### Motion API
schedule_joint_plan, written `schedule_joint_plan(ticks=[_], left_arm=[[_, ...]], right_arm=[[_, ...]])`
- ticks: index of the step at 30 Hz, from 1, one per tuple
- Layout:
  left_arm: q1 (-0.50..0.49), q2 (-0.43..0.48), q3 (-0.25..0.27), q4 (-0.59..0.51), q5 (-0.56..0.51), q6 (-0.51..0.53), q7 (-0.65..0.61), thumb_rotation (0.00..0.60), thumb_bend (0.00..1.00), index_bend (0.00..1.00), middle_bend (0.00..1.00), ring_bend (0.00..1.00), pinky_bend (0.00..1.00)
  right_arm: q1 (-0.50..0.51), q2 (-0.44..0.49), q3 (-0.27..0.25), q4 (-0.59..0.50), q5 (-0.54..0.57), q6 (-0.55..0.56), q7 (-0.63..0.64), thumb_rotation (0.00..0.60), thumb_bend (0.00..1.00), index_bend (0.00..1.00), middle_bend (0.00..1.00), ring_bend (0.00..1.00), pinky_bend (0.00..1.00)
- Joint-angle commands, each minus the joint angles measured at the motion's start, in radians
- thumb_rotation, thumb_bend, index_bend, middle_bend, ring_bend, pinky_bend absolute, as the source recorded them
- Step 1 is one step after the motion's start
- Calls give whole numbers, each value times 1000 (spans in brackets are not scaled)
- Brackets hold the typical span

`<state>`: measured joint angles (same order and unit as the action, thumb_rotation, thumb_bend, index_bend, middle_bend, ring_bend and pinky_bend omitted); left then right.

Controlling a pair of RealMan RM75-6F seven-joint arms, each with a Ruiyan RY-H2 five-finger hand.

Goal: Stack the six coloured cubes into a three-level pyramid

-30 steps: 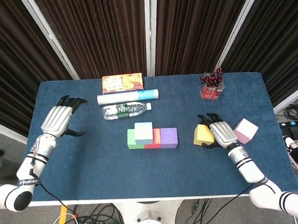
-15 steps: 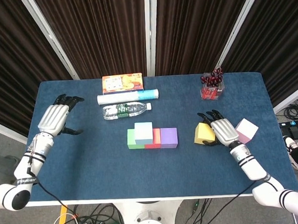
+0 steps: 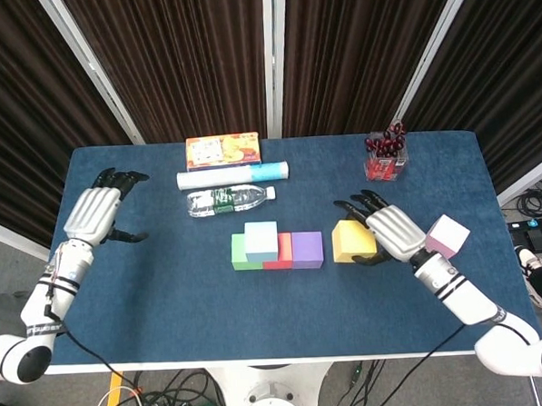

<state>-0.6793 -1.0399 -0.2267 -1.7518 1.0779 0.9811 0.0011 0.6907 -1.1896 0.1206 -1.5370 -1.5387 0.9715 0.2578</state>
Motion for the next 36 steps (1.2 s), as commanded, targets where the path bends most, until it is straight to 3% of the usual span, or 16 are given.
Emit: schedule_joint_plan(ticks=[1, 14, 36], left_arm=[[3, 1, -1, 0, 3, 2, -2, 600, 90, 165, 143, 100, 39], [13, -1, -5, 16, 16, -7, -27, 600, 91, 165, 143, 100, 39], [27, -6, -7, 41, 45, -13, -60, 600, 90, 165, 143, 100, 39]], right_arm=[[53, -4, 39, -40, 54, -63, -67, 600, 155, 80, 406, 78, 0], [136, -171, 89, -8, 224, -134, -248, 600, 144, 80, 399, 77, 0], [177, -246, 89, 32, 258, -133, -319, 600, 144, 81, 392, 77, 0]])
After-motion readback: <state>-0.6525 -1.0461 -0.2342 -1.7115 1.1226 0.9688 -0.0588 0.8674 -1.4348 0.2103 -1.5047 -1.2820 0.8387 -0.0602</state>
